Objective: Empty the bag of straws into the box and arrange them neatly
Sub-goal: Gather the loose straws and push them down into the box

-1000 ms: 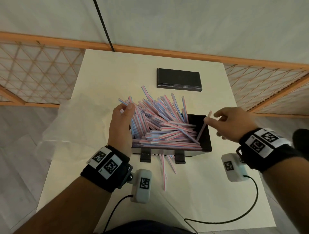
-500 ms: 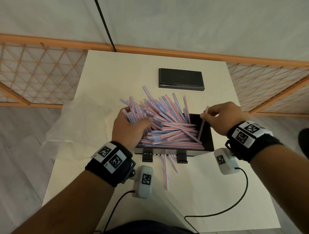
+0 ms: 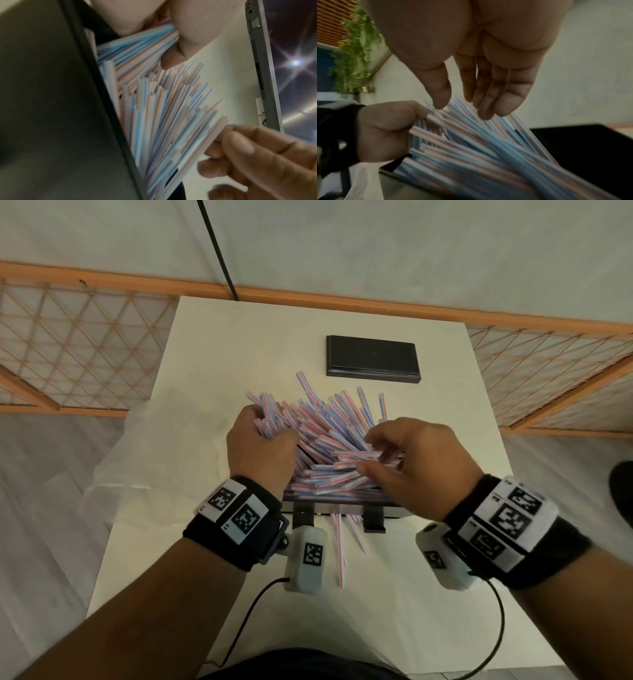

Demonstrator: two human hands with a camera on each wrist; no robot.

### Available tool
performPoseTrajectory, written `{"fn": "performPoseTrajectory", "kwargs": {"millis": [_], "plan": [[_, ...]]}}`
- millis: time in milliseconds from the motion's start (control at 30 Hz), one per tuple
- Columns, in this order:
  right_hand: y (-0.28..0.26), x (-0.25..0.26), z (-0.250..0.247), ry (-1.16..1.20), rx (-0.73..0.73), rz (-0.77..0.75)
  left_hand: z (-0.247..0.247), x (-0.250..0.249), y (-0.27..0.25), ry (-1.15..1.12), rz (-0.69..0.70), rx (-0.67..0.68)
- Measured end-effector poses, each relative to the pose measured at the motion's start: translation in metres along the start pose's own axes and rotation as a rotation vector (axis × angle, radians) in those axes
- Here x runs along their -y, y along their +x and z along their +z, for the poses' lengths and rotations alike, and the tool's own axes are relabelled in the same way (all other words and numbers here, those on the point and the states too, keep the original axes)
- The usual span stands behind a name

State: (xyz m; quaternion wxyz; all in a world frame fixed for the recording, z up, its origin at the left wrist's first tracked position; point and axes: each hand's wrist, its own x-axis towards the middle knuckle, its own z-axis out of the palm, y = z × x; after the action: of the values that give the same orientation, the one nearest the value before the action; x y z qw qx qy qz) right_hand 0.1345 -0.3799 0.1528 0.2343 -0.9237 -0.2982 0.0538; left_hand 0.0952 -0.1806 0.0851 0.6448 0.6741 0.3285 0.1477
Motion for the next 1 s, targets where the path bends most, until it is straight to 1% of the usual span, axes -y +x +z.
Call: {"fn": "performPoseTrajectory", "kwargs": {"millis": [100, 133, 167, 300, 400, 500, 600, 667, 733, 833, 933, 1000], "plan": [[-0.010, -0.021, 0.010, 0.016, 0.063, 0.236, -0.002, 0.000, -0.003, -0.069, -0.005, -0.016], [-0.012, -0.028, 0.014, 0.006, 0.111, 0.293, -0.002, -0.001, -0.004, -0.083, -0.005, -0.015], [-0.012, -0.032, 0.018, 0.011, 0.153, 0.317, -0.002, -0.002, -0.004, -0.089, -0.010, -0.012], [-0.005, -0.035, 0.041, 0.053, 0.190, 0.278, 0.002, -0.010, -0.002, -0.148, -0.048, 0.015], [-0.001, -0.033, 0.055, 0.034, 0.144, 0.252, 0.006, -0.019, 0.003, -0.212, -0.081, 0.074], [0.001, -0.030, 0.065, 0.042, 0.086, 0.248, 0.007, -0.024, 0.004, -0.202, -0.042, 0.099], [0.002, -0.027, 0.071, 0.048, 0.048, 0.213, 0.009, -0.025, -0.003, -0.187, 0.023, 0.093], [0.003, -0.024, 0.073, 0.020, 0.059, 0.178, 0.012, -0.025, -0.006, -0.205, 0.036, 0.091], [0.006, -0.019, 0.074, 0.042, 0.056, 0.149, 0.014, -0.025, -0.007, -0.247, 0.024, 0.083], [0.011, -0.006, 0.071, 0.105, -0.012, 0.073, 0.012, -0.034, -0.008, -0.347, -0.022, 0.058], [0.013, 0.009, 0.065, 0.086, -0.082, 0.001, 0.007, -0.045, -0.006, -0.485, -0.016, 0.043], [0.013, 0.013, 0.066, 0.083, -0.073, -0.010, 0.005, -0.043, -0.004, -0.532, -0.030, 0.003]]}}
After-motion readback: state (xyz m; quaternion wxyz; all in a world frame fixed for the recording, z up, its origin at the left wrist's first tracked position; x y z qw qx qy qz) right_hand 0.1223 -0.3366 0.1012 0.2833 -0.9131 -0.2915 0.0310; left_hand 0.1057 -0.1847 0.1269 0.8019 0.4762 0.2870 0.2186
